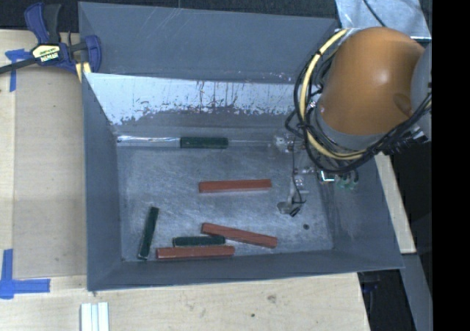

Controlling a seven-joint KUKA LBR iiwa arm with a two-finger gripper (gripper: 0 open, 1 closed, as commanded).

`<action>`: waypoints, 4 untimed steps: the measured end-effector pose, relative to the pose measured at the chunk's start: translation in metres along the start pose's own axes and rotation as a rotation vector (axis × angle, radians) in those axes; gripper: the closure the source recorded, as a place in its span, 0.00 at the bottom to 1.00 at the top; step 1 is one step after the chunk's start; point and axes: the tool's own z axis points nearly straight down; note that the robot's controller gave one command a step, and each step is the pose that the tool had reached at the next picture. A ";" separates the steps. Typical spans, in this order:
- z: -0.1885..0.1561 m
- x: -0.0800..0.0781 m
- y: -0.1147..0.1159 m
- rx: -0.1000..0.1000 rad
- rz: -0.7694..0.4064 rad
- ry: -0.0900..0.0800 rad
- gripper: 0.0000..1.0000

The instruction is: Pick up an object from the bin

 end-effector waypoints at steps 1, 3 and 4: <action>0.157 -0.037 -0.036 0.001 -0.197 -0.001 0.00; 0.043 -0.052 -0.088 0.006 -0.220 -0.017 1.00; -0.059 -0.074 -0.071 0.004 -0.607 -0.014 1.00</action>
Offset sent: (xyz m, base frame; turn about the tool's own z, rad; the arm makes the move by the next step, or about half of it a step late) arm 0.0374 -0.0345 -0.1534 -0.1988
